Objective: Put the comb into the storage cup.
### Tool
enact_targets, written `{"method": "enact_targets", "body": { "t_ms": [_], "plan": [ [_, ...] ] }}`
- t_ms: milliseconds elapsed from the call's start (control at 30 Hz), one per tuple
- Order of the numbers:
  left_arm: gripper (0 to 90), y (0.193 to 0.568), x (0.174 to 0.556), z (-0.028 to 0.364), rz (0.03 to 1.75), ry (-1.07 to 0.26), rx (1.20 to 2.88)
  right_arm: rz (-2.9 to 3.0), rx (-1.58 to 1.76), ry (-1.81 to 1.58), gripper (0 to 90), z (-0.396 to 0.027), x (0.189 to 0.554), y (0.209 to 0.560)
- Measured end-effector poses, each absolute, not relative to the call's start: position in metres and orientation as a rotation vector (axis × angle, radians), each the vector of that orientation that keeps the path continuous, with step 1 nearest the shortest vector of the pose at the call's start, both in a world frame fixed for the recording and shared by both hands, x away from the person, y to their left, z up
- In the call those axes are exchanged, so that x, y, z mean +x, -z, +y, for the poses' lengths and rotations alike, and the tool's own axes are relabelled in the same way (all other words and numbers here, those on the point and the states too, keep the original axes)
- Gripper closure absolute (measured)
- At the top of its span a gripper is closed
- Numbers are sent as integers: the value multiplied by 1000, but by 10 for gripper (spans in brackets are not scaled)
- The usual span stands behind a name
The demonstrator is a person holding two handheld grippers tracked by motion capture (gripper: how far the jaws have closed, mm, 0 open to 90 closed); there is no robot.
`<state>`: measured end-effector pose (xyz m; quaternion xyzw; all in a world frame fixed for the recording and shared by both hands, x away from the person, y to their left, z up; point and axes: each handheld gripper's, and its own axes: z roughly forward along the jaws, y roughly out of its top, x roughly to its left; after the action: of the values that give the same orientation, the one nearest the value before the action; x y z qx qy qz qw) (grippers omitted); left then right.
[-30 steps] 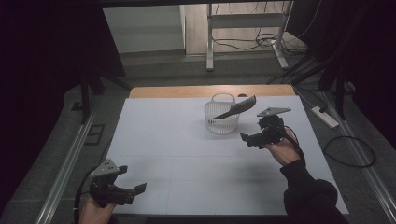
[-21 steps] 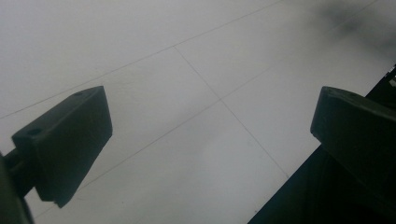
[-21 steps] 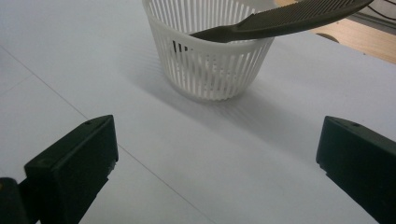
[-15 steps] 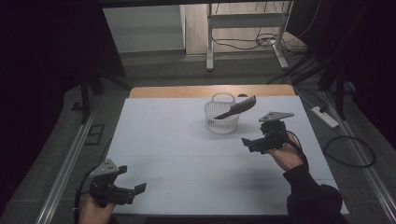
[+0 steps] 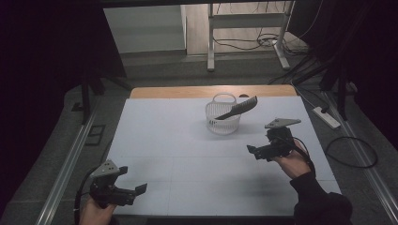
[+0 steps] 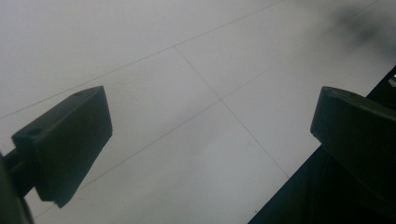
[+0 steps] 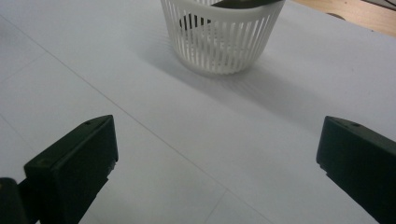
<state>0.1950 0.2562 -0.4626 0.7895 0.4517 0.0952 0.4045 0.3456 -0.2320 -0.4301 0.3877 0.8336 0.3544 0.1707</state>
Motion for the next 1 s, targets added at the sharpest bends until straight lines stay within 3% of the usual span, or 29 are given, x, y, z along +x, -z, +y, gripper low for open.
{"method": "enact_targets", "body": {
  "t_ms": [1000],
  "plan": [
    [0, 463, 195, 256, 1144, -241, 1991, 2369, 1119, -989, 0, -260, 309, 437]
  ]
}}
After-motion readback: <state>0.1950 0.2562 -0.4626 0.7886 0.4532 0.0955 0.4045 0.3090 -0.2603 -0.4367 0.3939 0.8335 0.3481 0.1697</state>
